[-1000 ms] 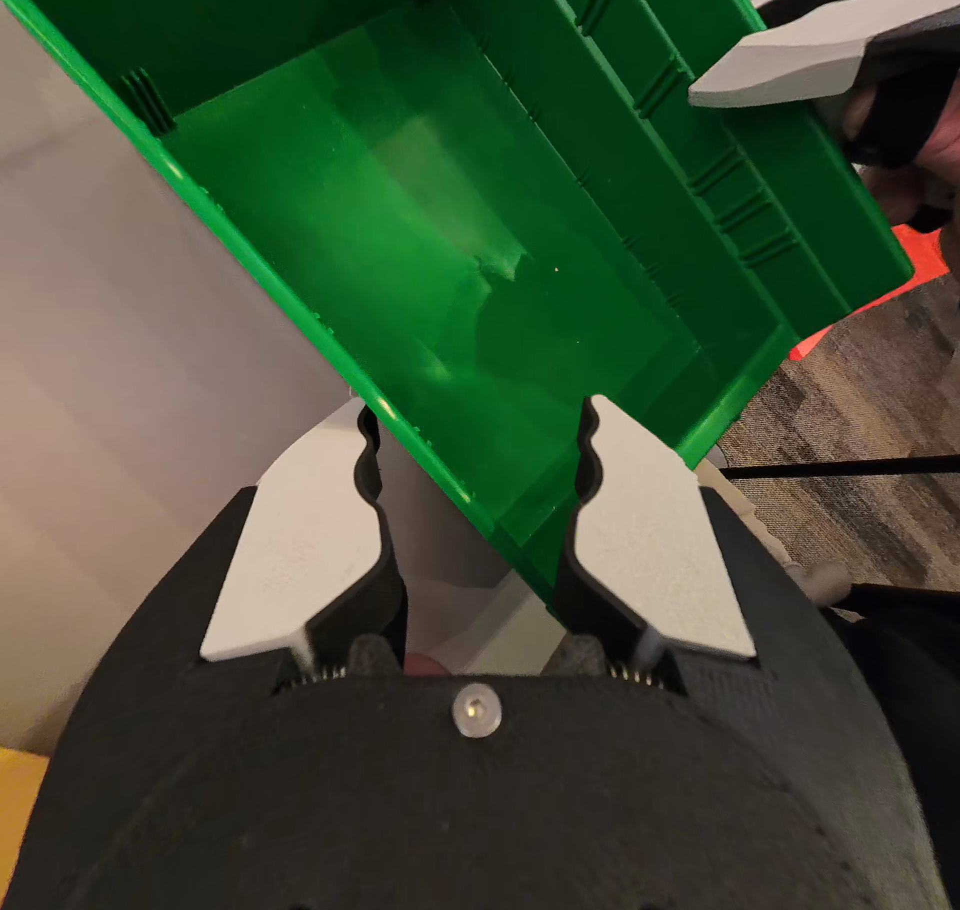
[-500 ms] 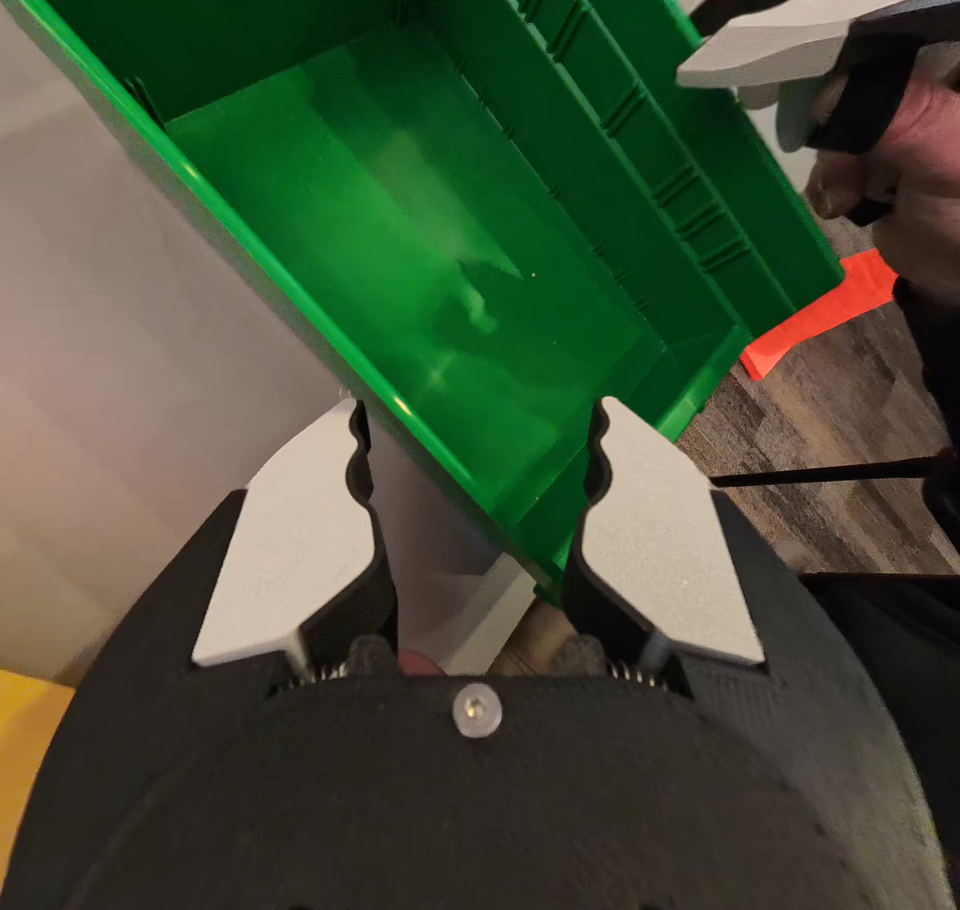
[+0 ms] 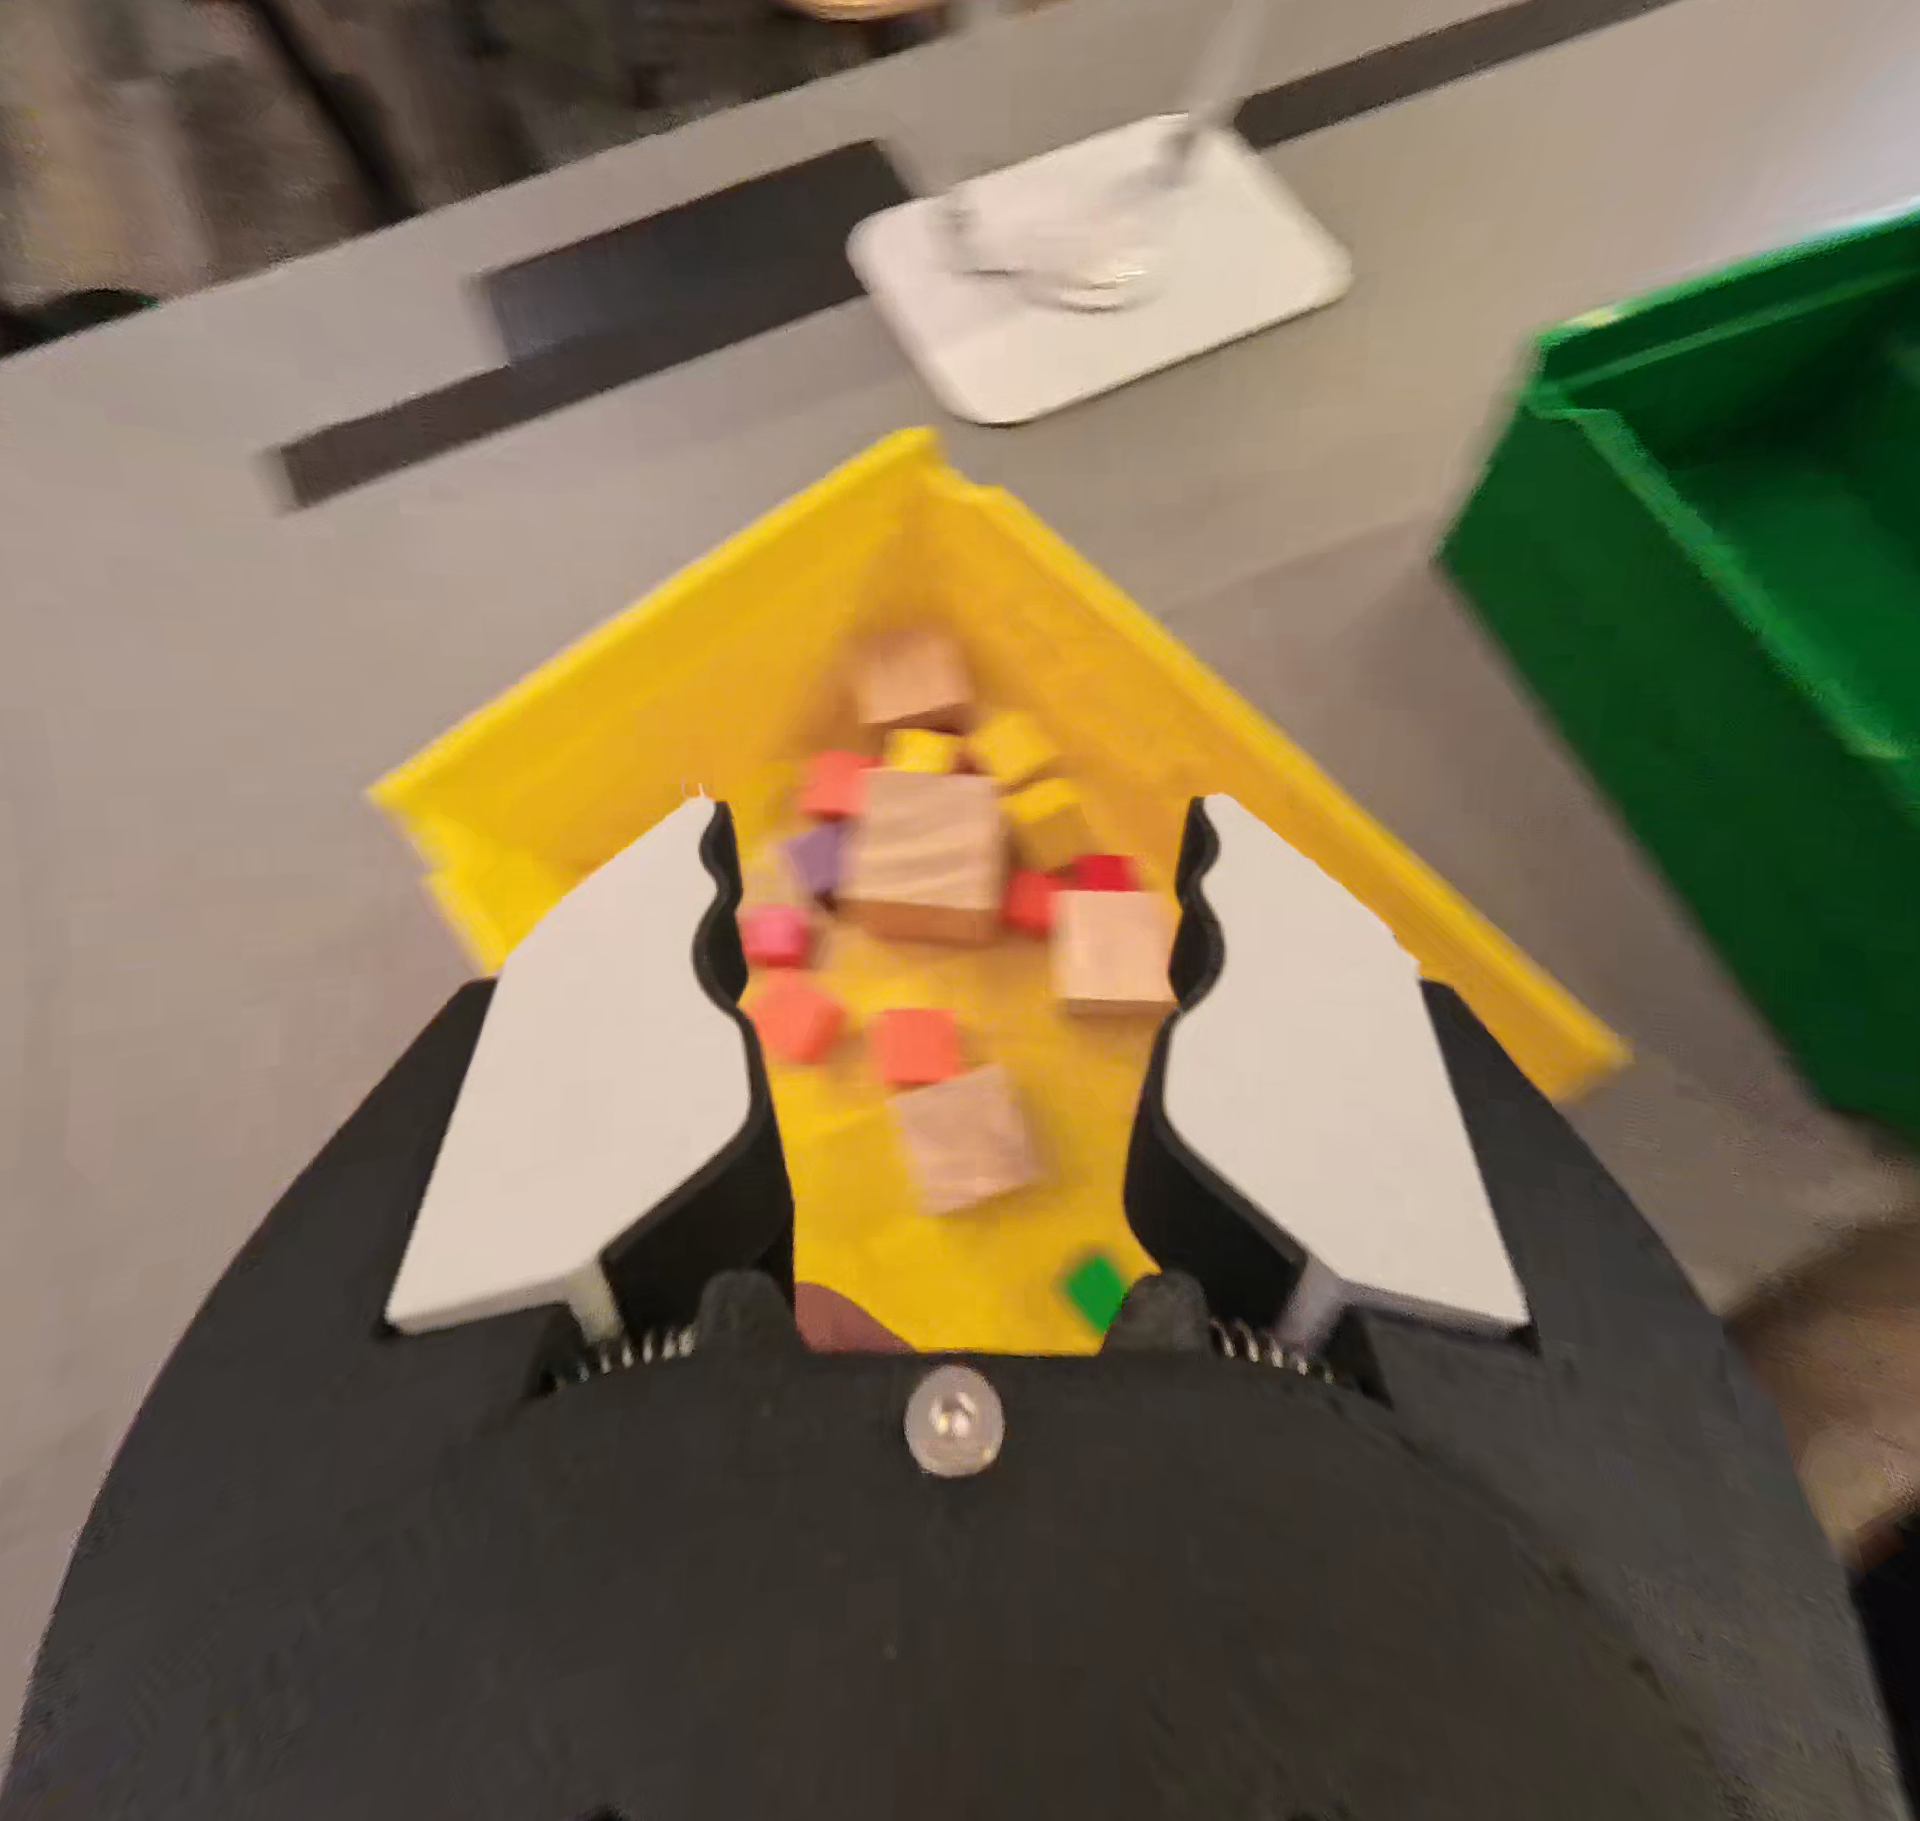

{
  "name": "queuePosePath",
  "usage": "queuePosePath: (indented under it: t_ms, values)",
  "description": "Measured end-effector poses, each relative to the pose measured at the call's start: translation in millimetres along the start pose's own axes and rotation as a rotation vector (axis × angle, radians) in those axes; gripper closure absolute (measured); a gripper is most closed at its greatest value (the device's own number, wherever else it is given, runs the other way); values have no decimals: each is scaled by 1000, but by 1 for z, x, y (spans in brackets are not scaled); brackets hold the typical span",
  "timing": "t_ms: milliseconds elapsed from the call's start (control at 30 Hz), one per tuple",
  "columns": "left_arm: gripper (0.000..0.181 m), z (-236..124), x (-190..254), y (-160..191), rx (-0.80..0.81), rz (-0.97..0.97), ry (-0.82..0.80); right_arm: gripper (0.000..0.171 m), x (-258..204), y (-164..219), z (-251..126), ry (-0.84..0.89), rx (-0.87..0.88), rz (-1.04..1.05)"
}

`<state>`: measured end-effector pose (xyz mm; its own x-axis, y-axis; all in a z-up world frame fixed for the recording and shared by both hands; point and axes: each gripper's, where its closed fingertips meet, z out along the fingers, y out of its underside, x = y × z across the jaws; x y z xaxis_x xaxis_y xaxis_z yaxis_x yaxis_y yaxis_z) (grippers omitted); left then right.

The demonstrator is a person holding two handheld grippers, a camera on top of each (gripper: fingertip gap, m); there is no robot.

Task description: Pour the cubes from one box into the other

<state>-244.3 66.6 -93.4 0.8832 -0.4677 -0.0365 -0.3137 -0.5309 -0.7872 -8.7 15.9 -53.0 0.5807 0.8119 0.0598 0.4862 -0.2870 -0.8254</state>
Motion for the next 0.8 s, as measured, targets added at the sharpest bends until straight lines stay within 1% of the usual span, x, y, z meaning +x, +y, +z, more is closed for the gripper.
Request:
queuePosePath:
  t_ms: [33,67,133,167,233,333,467,500,600,633,700,733,800]
  values:
    - [103,1,-31,4,-11,-10,-64,135,-6,-12,19,-60,-22,2]
    - [103,3,-56,10,-36,-29,-104,134,-10,-25,37,-111,-25,3]
    - [109,11,-96,19,-51,-85,-142,137,-7,-52,74,-150,1,8]
    - [110,17,-110,25,-71,-109,-141,137,-6,-58,95,-175,-29,32]
    - [109,33,-128,37,-124,-139,-120,129,-6,-60,139,-234,-136,92]
    - [106,59,-149,52,-220,-132,-115,126,16,-51,197,-171,-276,121]
    - [109,89,-154,65,-296,-158,-43,124,24,-34,253,-200,-409,223]
    - [113,94,-153,66,-303,-181,-18,125,25,-29,264,-204,-440,245]
    - [133,104,-151,68,-333,-245,42,130,27,-9,287,-200,-551,260]
    - [143,107,-149,67,-331,-252,63,135,27,-7,291,-202,-562,256]
    - [148,113,-156,73,-367,-211,7,143,24,-11,296,-232,-560,280]
    - [151,115,-159,73,-360,-200,-6,147,26,-10,296,-228,-588,269]
    - [158,118,-160,69,-345,-241,10,156,29,-6,296,-224,-661,228]
